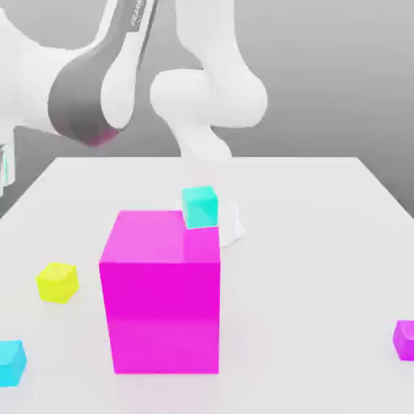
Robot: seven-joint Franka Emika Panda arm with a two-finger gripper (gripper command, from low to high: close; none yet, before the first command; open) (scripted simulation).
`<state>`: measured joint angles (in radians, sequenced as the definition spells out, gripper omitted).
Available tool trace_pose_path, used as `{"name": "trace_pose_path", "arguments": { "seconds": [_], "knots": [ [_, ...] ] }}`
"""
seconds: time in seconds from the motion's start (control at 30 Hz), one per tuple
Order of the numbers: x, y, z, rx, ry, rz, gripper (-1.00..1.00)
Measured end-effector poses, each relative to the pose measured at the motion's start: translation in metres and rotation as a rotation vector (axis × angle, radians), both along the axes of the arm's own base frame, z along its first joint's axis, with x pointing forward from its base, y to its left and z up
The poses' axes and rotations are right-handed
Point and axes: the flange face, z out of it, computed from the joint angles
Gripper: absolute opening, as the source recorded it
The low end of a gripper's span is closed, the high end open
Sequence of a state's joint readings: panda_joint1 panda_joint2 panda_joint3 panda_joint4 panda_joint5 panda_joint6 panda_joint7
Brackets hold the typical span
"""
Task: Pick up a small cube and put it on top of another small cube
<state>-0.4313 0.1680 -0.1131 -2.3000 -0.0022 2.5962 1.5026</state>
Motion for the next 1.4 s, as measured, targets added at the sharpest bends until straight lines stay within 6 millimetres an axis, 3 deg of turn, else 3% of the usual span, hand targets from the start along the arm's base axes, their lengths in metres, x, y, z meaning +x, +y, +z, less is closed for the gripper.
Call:
{"name": "trace_pose_path", "arguments": {
  "seconds": [0.17, 0.3, 0.33, 0.53, 0.6, 0.7, 0.77, 1.07, 1.4],
  "knots": [
    [-0.033, -0.033, -0.089, 0.085, 0.079, -0.208, 0.00],
    [-0.037, -0.037, -0.148, 0.095, 0.089, -0.235, 0.00],
    [-0.038, -0.037, -0.157, 0.095, 0.090, -0.236, -1.00],
    [-0.038, -0.037, -0.160, 0.094, 0.089, -0.236, -1.00],
    [-0.037, -0.037, -0.146, 0.095, 0.089, -0.237, -1.00],
    [-0.038, -0.037, -0.107, 0.095, 0.088, -0.236, -1.00],
    [-0.034, -0.025, -0.081, 0.088, 0.094, -0.184, -1.00],
    [-0.024, 0.072, 0.022, 0.049, 0.123, 0.184, -1.00],
    [-0.064, 0.170, 0.109, 0.028, 0.138, 0.572, -1.00]
  ]
}}
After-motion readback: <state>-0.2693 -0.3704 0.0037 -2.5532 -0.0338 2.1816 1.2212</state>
